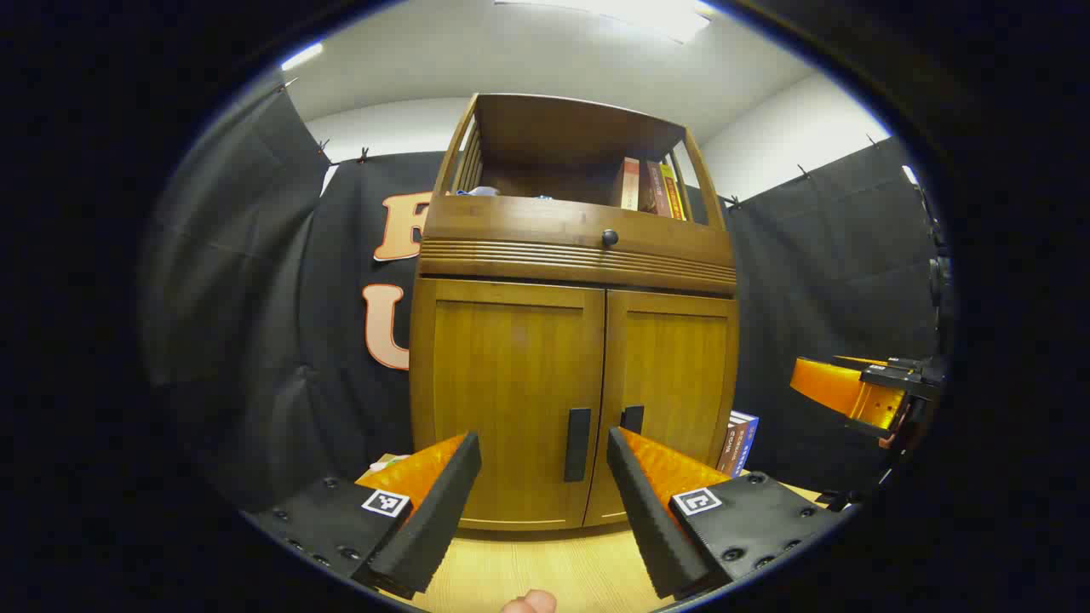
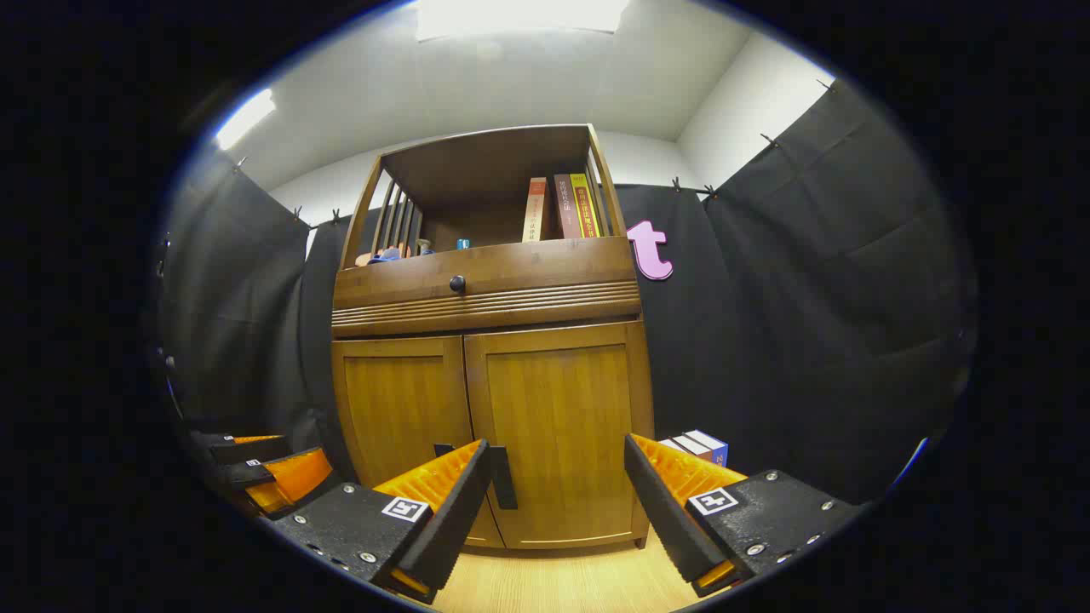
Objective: Open the right door of the double-door shoe cabinet with the right hand, and open the left door with the left hand.
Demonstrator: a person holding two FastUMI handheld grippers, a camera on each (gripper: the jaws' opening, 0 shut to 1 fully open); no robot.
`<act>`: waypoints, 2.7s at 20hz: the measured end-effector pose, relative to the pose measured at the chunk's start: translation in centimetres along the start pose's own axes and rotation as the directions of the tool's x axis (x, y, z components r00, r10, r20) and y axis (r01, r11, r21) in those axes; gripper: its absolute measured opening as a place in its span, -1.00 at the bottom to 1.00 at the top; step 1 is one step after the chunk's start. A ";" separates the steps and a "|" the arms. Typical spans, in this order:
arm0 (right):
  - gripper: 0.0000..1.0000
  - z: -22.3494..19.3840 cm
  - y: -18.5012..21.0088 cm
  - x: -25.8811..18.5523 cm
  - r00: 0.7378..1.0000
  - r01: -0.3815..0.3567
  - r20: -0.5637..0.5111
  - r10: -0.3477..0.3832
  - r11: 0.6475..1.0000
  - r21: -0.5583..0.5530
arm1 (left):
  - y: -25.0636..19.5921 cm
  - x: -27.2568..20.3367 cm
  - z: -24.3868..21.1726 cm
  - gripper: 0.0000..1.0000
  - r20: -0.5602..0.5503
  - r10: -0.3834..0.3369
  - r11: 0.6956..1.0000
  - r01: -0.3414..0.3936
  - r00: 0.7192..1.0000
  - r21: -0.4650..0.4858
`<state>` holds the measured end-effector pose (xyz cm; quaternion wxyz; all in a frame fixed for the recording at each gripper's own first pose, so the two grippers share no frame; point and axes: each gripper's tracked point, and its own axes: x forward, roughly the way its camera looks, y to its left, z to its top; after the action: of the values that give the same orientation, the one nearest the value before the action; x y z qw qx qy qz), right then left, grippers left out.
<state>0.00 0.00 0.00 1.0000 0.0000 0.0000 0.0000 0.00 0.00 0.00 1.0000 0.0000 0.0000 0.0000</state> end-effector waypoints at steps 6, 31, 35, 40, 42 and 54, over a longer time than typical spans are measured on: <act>0.90 -0.4 1.4 0.2 0.999 -0.045 -0.009 0.044 0.999 -0.011 | 1.5 -0.5 -0.2 0.86 -0.006 0.060 0.998 -0.060 0.998 0.002; 0.91 -4.0 3.7 4.4 0.994 -0.097 -0.062 0.095 0.995 -0.031 | 3.8 0.6 -1.2 0.93 -0.007 0.118 0.993 -0.118 0.993 0.015; 1.00 -5.1 4.9 7.9 0.990 -0.124 -0.067 0.120 0.991 -0.054 | 4.3 0.5 -1.5 0.93 -0.013 0.126 0.992 -0.126 0.992 0.014; 1.00 -7.8 6.2 13.0 0.987 -0.140 -0.085 0.134 0.988 -0.071 | 5.0 0.0 -1.4 1.00 -0.014 0.149 0.989 -0.149 0.989 0.010; 1.00 -9.3 6.6 15.3 0.986 -0.138 -0.102 0.129 0.987 -0.087 | 5.5 -0.1 -1.4 1.00 -0.013 0.159 0.987 -0.159 0.987 0.008; 0.89 -16.6 6.3 22.9 0.978 -0.097 -0.188 0.092 0.995 -0.017 | 7.9 -0.9 -1.4 0.93 -0.011 0.218 0.976 -0.218 0.976 0.024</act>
<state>22.91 6.27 -16.63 0.9944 -0.0133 0.0937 0.0474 -0.88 7.94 -1.36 0.9939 0.0111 0.0067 0.1097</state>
